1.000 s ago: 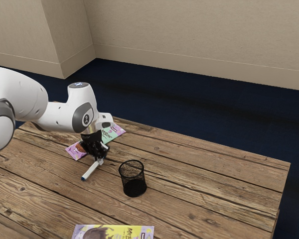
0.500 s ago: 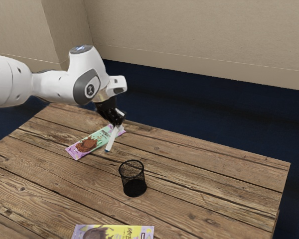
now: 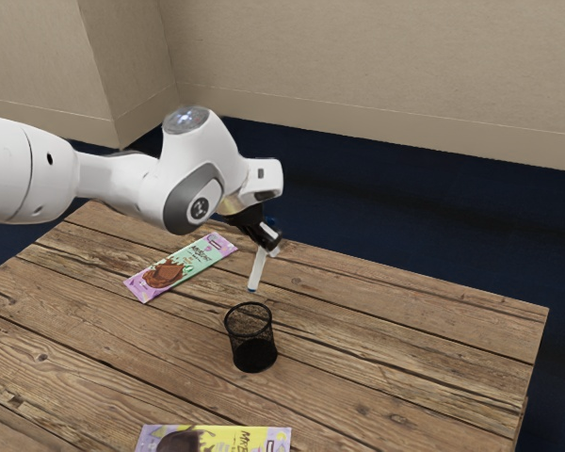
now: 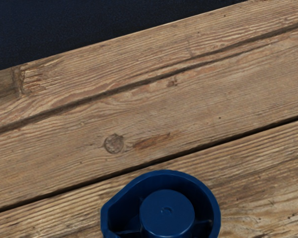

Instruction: Put the marker into the pen holder.

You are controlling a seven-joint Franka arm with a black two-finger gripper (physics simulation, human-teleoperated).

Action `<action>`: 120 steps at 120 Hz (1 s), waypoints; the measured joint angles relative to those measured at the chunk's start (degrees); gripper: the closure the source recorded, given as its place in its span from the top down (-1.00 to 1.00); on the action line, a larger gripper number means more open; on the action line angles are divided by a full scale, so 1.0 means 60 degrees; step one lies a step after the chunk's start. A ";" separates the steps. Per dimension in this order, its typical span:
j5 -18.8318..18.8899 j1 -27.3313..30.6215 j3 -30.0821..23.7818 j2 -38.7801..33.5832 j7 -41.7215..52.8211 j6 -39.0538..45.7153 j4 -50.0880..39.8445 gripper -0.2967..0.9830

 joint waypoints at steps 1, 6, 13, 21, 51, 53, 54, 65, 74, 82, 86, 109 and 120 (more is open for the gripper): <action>0.0003 0.0000 0.0000 0.0005 0.0000 0.0061 -0.0028 -0.66; 0.0011 -0.0001 0.0001 0.0021 0.0006 0.0333 -0.0156 -0.66; 0.0005 -0.0009 0.0002 0.0040 0.0023 0.0641 -0.0232 -0.65; -0.0014 -0.0199 0.0003 -0.0073 0.0054 0.0909 -0.0291 -0.64; -0.0077 -0.0743 0.0015 -0.0976 0.0210 0.1386 -0.1632 -0.64; -0.0080 -0.0768 0.0015 -0.1007 0.0221 0.1401 -0.1704 -0.64; -0.0082 -0.0780 0.0016 -0.1020 0.0226 0.1407 -0.1740 -0.64; -0.0097 -0.0835 0.0026 -0.1114 0.0283 0.1466 -0.2050 -0.64; -0.0107 -0.0809 0.0030 -0.1125 0.0328 0.1501 -0.2219 -0.64; -0.0116 -0.0759 0.0029 -0.1106 0.0374 0.1523 -0.2335 -0.62; -0.0137 -0.0722 0.0015 -0.1096 0.0414 0.1525 -0.2351 -0.51; -0.0149 -0.0661 0.0001 -0.1055 0.0686 0.0981 -0.1173 0.07; -0.0014 0.0845 -0.0258 -0.0679 0.0774 -0.1467 0.2098 0.22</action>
